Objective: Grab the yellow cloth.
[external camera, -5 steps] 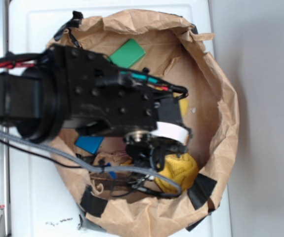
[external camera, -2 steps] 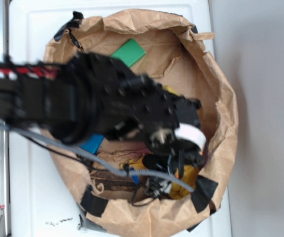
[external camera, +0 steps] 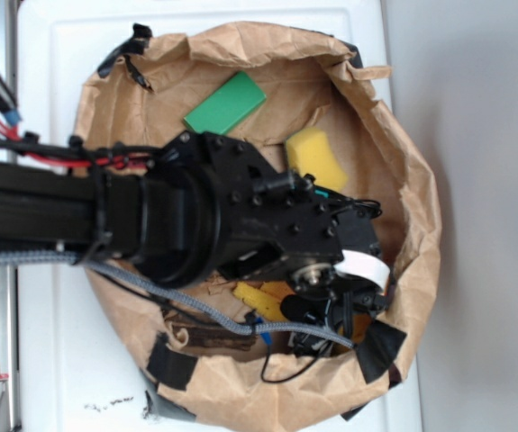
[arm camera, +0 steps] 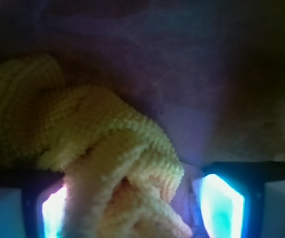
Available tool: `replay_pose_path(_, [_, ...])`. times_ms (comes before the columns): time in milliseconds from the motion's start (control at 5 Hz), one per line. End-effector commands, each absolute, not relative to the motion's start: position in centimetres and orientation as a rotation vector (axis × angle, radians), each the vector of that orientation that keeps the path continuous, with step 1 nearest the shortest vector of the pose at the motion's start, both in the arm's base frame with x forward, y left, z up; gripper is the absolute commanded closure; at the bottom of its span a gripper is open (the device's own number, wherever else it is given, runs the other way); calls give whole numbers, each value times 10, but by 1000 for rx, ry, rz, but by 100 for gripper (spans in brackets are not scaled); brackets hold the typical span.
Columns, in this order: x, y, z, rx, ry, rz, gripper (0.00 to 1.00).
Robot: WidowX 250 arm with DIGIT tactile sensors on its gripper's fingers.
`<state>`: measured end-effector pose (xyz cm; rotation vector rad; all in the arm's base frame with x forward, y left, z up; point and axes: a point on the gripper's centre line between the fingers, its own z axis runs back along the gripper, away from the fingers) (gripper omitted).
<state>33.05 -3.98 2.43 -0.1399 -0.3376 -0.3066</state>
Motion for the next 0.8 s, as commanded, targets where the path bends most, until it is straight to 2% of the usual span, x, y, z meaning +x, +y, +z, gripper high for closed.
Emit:
replay_pose_path(0, [336,-23,82,-159,-418,-235,100])
replay_pose_path(200, [327,4,113,-163,-436,-129,100])
replay_pose_path(400, [306,26,149,-129,-430,-72,100])
replay_pose_path(600, [291,34,166,-47,-349,-67,100])
